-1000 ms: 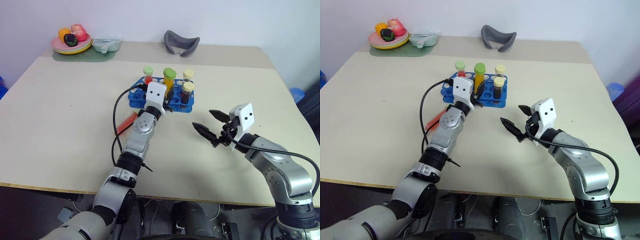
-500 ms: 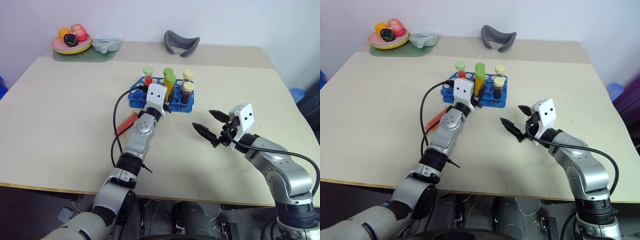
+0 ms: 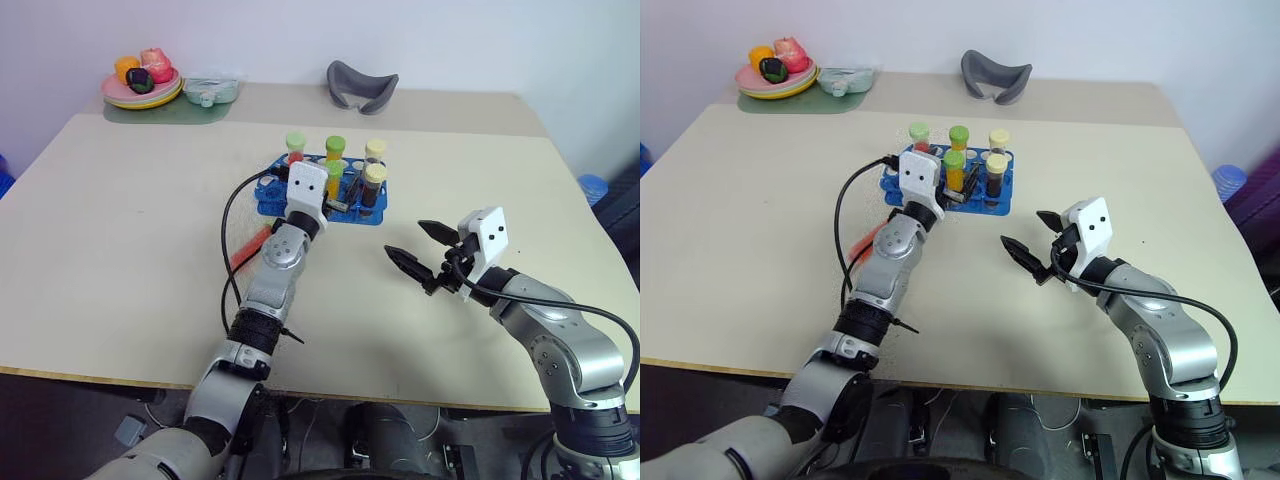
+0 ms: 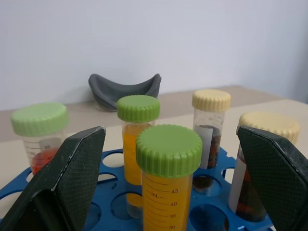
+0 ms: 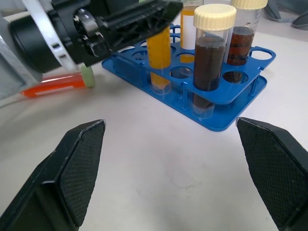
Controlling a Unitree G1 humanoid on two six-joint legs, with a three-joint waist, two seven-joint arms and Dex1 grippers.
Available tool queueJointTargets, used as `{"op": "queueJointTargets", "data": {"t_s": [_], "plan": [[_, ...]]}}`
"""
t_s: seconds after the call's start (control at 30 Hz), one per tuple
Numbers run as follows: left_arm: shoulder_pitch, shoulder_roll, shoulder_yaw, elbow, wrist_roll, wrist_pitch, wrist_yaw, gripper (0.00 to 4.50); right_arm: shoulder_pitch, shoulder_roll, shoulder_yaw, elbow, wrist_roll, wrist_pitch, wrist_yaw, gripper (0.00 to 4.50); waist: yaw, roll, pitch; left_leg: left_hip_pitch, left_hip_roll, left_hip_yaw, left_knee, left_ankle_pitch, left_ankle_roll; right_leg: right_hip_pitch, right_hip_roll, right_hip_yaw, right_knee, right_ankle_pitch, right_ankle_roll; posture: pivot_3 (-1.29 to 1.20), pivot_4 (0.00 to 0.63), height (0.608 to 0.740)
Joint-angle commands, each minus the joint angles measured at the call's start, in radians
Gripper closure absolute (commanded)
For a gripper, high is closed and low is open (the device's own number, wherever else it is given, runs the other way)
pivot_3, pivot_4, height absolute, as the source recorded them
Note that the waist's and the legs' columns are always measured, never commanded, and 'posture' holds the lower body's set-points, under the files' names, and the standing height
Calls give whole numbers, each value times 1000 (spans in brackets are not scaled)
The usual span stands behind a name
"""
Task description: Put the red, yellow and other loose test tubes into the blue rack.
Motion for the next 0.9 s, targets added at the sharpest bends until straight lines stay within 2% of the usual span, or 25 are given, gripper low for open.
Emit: {"op": "queueJointTargets", "data": {"t_s": [0.03, 0.3, 0.37, 0.5, 0.57, 0.63, 0.67, 0.73, 0.77, 0.9], "plan": [[67, 63, 23, -218, -47, 97, -54, 49, 0, -7, -22, -28, 10, -6, 2, 51, -13, 0, 0, 0, 0, -1, 0, 0, 0, 0, 0, 0, 0, 0, 0, 0, 150, 680], [243, 273, 102, -621, -192, 381, -177, 49, 7, -50, -33, -30, 11, -3, 40, 51, -15, 0, 0, 1, 1, -2, -1, 0, -1, 0, 0, 0, 1, 0, 0, 0, 150, 680], [245, 328, 149, -694, -252, 546, -168, 49, 2, -96, -29, -35, 24, -9, 104, 51, -12, 0, 0, 1, 1, -2, 0, 0, -1, 1, 0, 0, 0, 0, 0, 0, 150, 680], [164, 422, 215, -750, -345, 853, -143, 49, 2, -166, -27, -46, 56, -22, 216, 51, -12, 0, 0, 2, 0, -3, -1, 0, 0, 2, 0, 0, 0, 0, 0, 0, 150, 680], [95, 491, 211, -737, -336, 1011, -122, 49, -6, -187, -23, -37, 53, -26, 238, 51, -13, 0, 0, 2, 0, -4, -1, 0, 0, 2, 0, 0, 0, 0, 0, 0, 150, 680], [-7, 559, 212, -696, -380, 1246, -136, 49, -15, -191, -21, -20, 44, -35, 245, 51, -14, 0, 0, 2, 0, -4, -1, 0, 0, 3, 0, 0, 0, 0, 0, 0, 150, 680], [-72, 632, 151, -671, -394, 1362, -174, 49, -18, -190, -19, -12, 39, -38, 247, 51, -14, -1, 1, 2, 0, -4, -1, 0, 0, 2, 0, 0, 0, 0, 0, 0, 150, 680], [-181, 783, -10, -633, -383, 1490, -238, 49, -17, -186, -12, -4, 30, -43, 250, 51, -15, -2, 2, 2, 0, -4, -1, 1, -1, 2, 1, 0, 0, 0, 0, 0, 150, 680], [-217, 829, -61, -617, -384, 1524, -259, 49, -16, -184, -9, -4, 28, -44, 251, 51, -15, -2, 2, 3, 0, -4, -2, 1, -1, 2, 1, 0, 0, 0, 0, 0, 150, 680], [-360, 811, -121, -437, -435, 1622, -347, 49, -20, -169, 10, -8, 27, -38, 248, 51, -12, -1, 2, 2, 0, -3, -3, 1, -1, 1, 0, 1, 0, -1, 0, 0, 150, 680]]}}
